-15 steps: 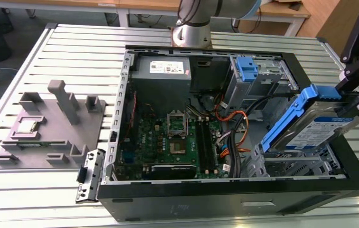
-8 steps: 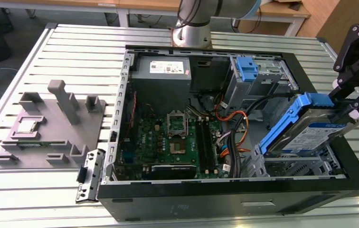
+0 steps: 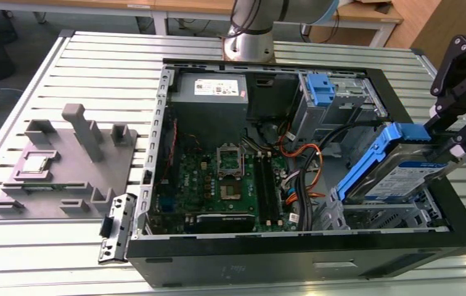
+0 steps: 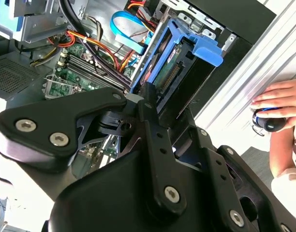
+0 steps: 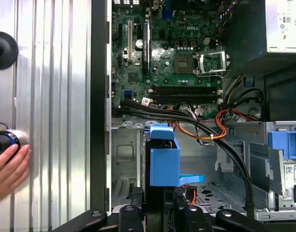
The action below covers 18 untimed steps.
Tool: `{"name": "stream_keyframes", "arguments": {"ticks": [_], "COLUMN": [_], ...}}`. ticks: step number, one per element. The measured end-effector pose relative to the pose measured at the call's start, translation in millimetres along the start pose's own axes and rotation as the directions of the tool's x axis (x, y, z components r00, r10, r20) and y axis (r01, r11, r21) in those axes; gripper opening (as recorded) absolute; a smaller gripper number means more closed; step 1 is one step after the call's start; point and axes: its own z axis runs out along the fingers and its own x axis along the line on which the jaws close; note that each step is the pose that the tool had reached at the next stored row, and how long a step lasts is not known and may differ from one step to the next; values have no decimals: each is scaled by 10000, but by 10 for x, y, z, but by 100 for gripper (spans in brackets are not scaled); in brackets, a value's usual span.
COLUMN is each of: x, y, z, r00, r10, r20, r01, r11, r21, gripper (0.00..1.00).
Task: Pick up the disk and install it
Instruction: 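Insert the disk into the insertion slot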
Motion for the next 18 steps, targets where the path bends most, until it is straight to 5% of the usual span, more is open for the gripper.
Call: {"name": "stream_keyframes", "arguments": {"ticks": [18], "x": [5], "y": [-4], "z": [87], "r00": [10000], "r10": [-1], "r20": [23], "r01": [1], "r11": [10000], "r21": [-1], "gripper": [35]}}
